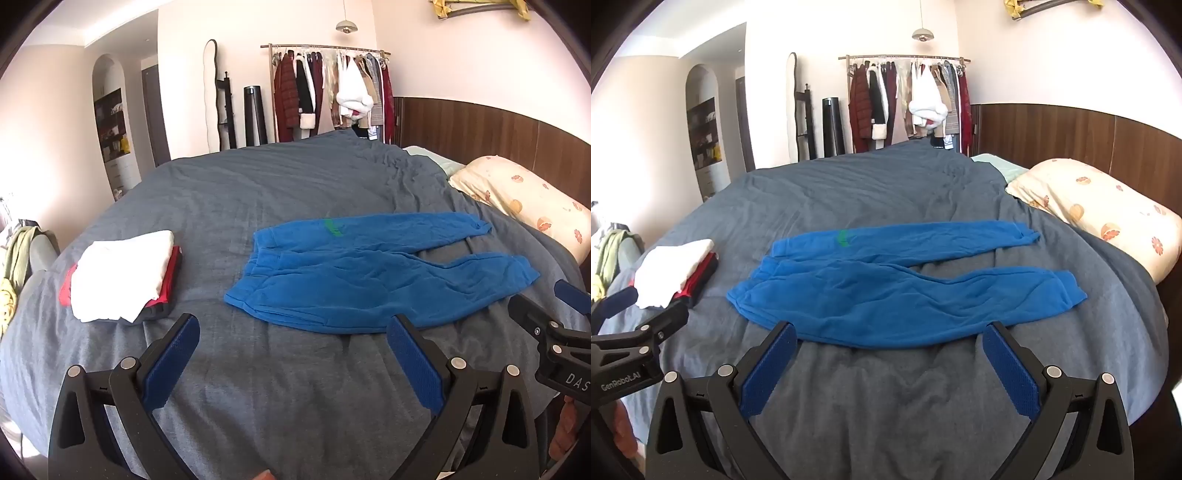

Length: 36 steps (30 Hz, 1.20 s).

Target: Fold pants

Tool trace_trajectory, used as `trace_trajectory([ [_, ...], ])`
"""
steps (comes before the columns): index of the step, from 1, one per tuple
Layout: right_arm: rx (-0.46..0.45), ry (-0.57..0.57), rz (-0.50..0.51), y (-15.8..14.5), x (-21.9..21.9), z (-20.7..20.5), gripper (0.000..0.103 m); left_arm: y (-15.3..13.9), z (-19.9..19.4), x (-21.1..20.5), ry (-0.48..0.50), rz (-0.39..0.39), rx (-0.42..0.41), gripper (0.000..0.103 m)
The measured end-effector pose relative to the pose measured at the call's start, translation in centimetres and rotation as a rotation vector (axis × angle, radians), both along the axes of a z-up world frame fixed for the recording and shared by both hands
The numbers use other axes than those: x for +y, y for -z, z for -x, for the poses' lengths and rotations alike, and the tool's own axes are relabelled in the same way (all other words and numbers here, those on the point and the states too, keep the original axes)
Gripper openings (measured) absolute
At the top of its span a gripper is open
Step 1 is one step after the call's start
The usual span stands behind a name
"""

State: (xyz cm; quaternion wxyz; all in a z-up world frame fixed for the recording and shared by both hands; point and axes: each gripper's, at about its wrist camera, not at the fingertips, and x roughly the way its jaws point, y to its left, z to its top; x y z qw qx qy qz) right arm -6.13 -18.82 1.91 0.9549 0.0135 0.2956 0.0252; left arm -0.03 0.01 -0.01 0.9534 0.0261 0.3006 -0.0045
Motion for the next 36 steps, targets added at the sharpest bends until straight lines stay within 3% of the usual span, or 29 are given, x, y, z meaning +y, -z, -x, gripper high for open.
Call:
trace_trajectory([
  [36, -0.025, -0.004, 0.001, -0.7, 0.1, -0.2, 0.102, -1.7, 0.7, 0.0, 0.018, 0.012, -0.056, 0.103],
])
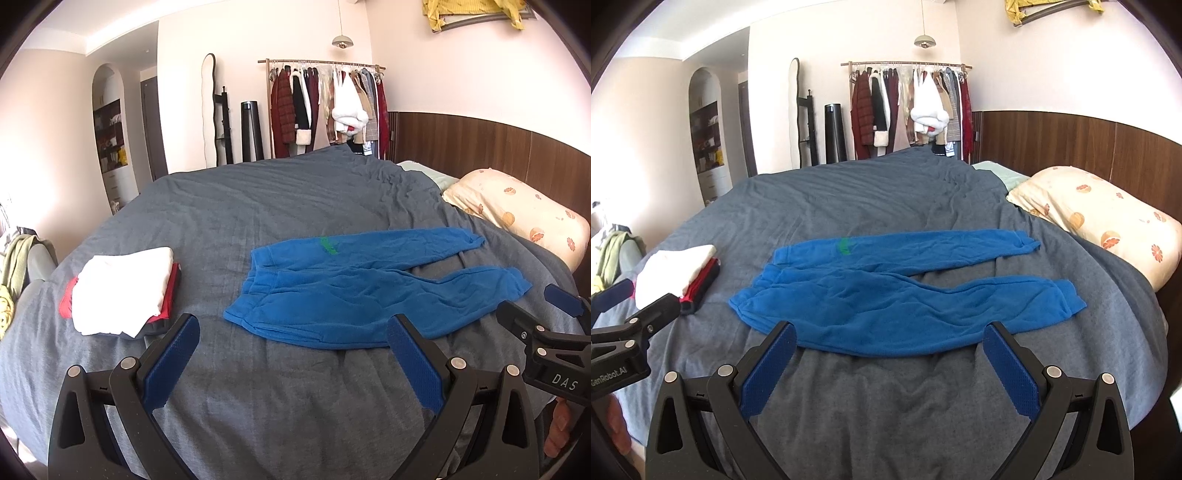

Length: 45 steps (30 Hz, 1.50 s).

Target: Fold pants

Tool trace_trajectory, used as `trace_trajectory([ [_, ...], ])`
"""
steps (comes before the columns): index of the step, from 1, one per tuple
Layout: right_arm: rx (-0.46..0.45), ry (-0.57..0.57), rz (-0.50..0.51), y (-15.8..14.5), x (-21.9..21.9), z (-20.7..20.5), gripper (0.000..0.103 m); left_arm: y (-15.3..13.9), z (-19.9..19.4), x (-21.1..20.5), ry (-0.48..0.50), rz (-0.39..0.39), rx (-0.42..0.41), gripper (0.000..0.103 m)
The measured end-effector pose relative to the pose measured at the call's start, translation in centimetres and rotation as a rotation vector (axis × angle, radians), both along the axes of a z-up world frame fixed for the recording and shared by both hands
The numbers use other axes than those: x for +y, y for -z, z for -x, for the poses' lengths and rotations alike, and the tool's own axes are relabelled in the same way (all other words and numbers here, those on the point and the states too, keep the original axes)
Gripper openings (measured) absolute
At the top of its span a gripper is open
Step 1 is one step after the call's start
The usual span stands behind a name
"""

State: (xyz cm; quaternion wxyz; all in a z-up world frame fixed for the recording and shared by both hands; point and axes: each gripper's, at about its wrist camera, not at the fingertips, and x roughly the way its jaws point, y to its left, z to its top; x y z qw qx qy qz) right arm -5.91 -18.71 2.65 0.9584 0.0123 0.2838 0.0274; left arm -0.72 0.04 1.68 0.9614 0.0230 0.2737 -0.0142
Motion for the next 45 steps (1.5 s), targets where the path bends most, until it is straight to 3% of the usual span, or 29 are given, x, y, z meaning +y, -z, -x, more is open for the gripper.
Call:
trace_trajectory([
  [31, -0.009, -0.002, 0.003, -0.4, 0.2, 0.3, 0.102, -0.2, 0.4, 0.0, -0.001, 0.003, -0.018, 0.103],
  [45, 0.023, -0.023, 0.016, 0.8, 0.7, -0.7, 0.102, 1.3, -0.8, 0.5, -0.012, 0.011, 0.026, 0.103],
])
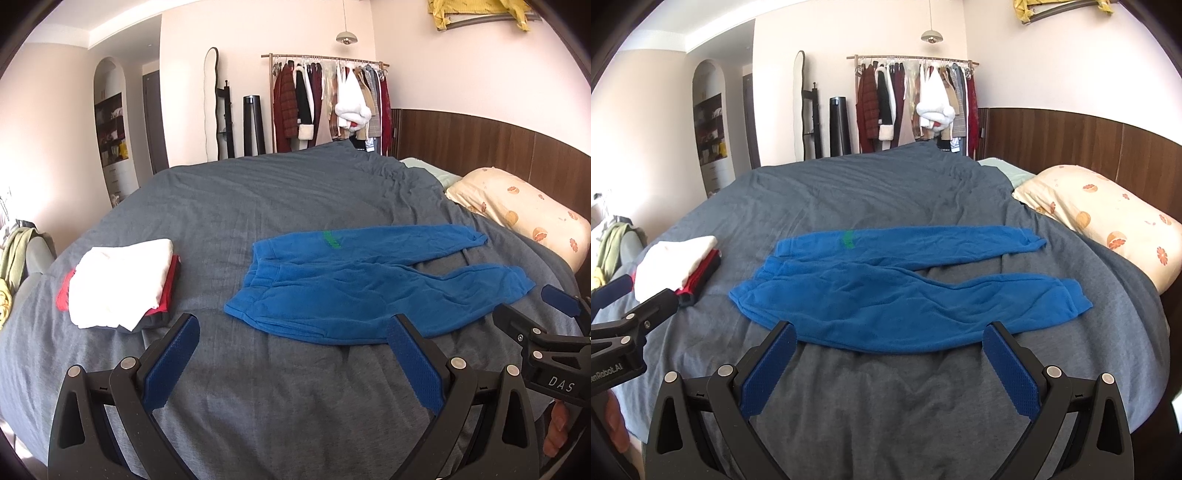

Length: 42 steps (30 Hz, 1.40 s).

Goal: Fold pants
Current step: 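Move both tools toward the waistband of the blue sweatpants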

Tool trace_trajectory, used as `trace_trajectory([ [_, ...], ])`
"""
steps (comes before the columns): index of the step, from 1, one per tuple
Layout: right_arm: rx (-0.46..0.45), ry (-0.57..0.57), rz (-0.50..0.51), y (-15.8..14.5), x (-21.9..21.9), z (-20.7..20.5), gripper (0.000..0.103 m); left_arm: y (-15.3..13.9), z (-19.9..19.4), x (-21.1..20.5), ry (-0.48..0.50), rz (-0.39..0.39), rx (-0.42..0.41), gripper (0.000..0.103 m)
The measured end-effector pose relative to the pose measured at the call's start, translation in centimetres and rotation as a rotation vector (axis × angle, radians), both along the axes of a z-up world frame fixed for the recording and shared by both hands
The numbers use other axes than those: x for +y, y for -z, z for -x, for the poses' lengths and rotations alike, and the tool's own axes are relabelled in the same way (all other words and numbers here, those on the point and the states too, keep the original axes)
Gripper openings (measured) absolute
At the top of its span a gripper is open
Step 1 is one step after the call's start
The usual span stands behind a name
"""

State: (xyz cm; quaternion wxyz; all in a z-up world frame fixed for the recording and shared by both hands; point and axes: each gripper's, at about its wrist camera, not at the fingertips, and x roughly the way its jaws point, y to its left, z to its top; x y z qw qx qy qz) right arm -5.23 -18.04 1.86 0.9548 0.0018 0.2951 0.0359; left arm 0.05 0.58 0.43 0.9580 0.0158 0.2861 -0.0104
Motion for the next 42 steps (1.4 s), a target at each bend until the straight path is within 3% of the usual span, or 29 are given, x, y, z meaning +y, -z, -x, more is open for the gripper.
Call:
trace_trajectory([
  [6, 0.022, -0.011, 0.026, 1.1, 0.5, -1.2, 0.102, 1.5, -1.4, 0.3, -0.006, -0.011, 0.034, 0.103],
  [14, 0.067, -0.008, 0.120, 3.8, 1.4, -3.8, 0.102, 4.6, -4.2, 0.5, 0.006, -0.105, 0.066, 0.103],
  [21, 0.113, -0.036, 0.207, 6.3, 2.4, -6.2, 0.102, 7.3, -6.7, -0.5, 0.089, -0.202, 0.078, 0.102],
  [30, 0.192, -0.078, 0.304, 9.8, 3.2, -8.7, 0.102, 10.9, -9.8, -0.9, 0.179, -0.310, 0.156, 0.098],
  [42, 0.280, -0.094, 0.345, 12.8, 2.6, -11.0, 0.095, 14.7, -12.4, -2.1, 0.290, -0.433, 0.221, 0.095],
])
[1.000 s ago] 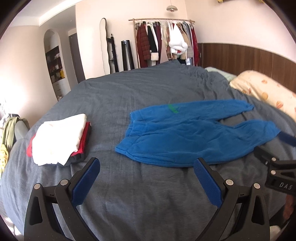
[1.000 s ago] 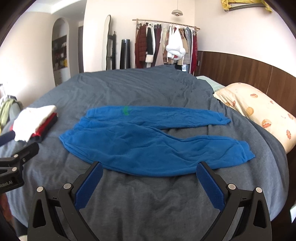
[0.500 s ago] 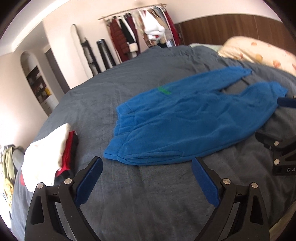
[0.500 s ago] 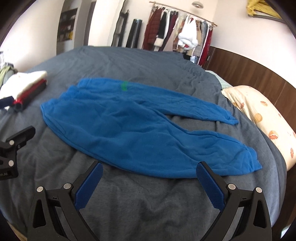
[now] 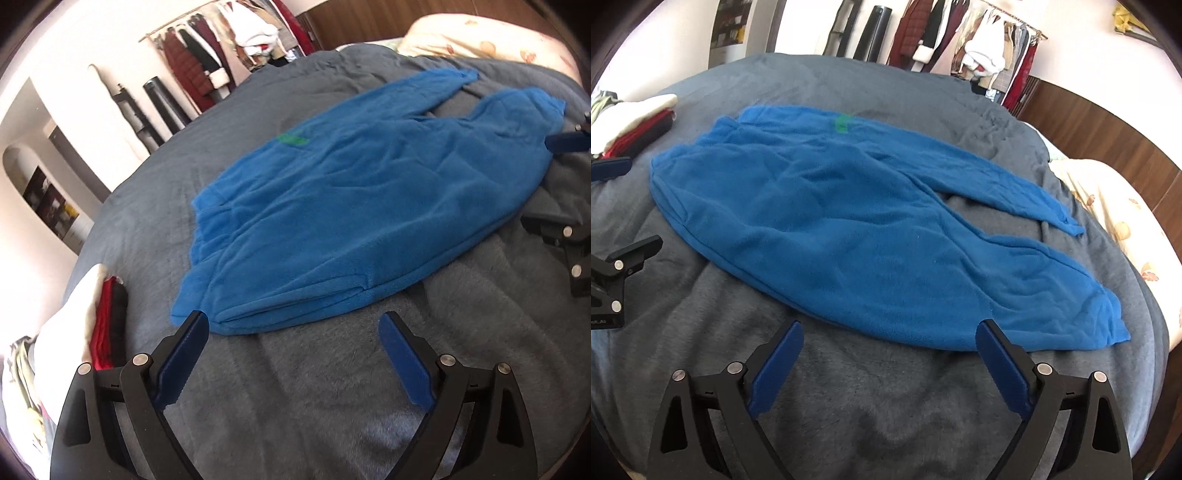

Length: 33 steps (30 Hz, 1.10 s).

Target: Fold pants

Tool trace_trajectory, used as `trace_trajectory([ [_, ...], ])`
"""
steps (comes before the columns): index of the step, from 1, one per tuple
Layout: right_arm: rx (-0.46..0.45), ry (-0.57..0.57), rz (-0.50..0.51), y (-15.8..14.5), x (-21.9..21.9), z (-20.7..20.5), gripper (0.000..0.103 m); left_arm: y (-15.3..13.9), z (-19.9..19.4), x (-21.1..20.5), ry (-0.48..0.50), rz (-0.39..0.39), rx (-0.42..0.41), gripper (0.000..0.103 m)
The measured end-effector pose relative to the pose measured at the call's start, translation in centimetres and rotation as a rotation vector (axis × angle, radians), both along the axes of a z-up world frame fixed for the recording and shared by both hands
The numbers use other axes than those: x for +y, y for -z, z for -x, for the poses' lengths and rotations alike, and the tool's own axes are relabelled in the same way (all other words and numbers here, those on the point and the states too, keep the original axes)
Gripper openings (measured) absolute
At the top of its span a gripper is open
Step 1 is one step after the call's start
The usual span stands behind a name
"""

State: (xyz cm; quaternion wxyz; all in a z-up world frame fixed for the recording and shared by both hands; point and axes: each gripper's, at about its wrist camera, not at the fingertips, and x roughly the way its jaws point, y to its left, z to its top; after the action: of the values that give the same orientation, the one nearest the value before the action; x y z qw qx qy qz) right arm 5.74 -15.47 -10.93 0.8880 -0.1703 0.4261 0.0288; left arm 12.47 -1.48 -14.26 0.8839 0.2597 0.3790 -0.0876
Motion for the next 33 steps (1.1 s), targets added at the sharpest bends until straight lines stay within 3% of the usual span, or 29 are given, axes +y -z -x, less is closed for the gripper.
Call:
trace_trajectory([
  [9, -0.006, -0.050, 0.077, 1.2, 0.5, -0.2, 0.088, 1.4, -1.4, -0.9, 0.040, -0.043, 0.010, 0.095],
  [19, -0.040, -0.020, 0.092, 0.9, -0.4, -0.9, 0.074, 0.5, -1.9, -1.4, 0.065, -0.027, -0.029, 0.071],
  [24, -0.048, -0.025, 0.078, 0.6, -0.8, -0.7, 0.056, 0.5, -2.0, -1.9, 0.085, -0.013, -0.009, 0.051],
  [30, -0.083, -0.076, 0.103, 0.4, -0.5, -0.3, 0.024, 0.2, -1.8, -1.9, 0.075, -0.005, -0.026, 0.038],
  [33, -0.089, -0.086, 0.114, 0.4, -0.3, -0.2, 0.016, 0.1, -1.8, -1.9, 0.056, 0.009, -0.033, 0.032],
])
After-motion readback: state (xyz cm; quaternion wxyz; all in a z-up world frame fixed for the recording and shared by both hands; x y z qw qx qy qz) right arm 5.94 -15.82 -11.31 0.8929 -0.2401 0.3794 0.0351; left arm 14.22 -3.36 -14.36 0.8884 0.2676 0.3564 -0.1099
